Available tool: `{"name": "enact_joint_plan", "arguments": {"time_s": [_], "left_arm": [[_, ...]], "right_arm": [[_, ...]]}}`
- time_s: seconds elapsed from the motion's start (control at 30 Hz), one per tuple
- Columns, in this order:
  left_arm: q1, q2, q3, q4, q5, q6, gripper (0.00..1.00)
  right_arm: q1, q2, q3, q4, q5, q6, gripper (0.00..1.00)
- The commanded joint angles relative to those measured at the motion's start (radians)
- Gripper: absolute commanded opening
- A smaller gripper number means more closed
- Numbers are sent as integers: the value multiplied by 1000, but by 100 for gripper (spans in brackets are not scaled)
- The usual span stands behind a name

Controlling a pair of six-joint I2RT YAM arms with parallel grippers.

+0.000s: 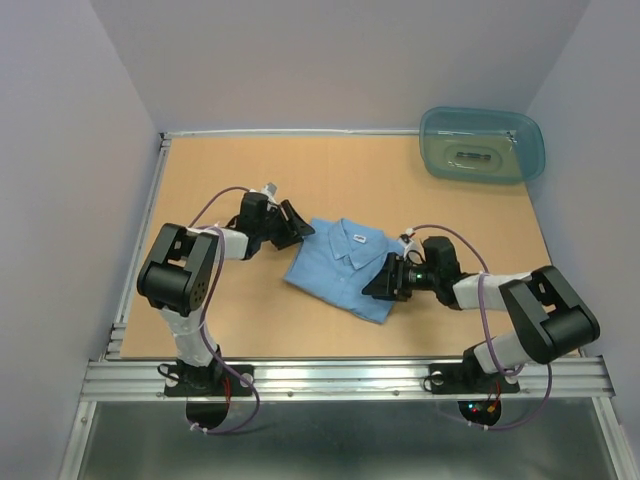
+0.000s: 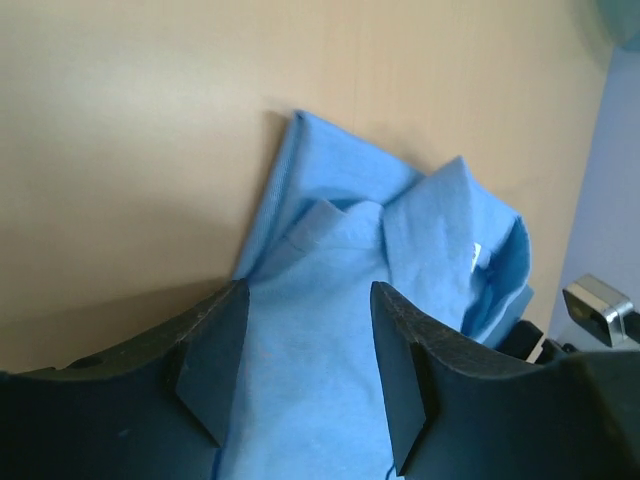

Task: Fold and stack the long sleeve shirts
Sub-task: Fold the shirt, then neatly place the folded shirt to the corner

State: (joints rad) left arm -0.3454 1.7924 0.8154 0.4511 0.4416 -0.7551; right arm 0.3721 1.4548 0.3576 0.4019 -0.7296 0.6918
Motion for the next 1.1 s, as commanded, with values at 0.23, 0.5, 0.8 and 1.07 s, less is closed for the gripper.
{"name": "enact_joint_plan", "arguments": {"time_s": [0.23, 0.5, 0.8, 1.07], "left_arm": [[14, -270, -22, -158, -101, 120, 77], [-128, -438, -74, -422, -245, 211, 74], [-175, -413, -202, -450, -245, 165, 57], [-152, -465, -257, -590, -483, 48, 55]], "right_arm": [[-13, -278, 205, -394, 291, -126, 68], [-12, -269, 388, -474, 475, -150, 67], [-13, -162, 486, -531, 570, -173, 66], [-15, -264, 524, -658, 582, -227, 66]]}}
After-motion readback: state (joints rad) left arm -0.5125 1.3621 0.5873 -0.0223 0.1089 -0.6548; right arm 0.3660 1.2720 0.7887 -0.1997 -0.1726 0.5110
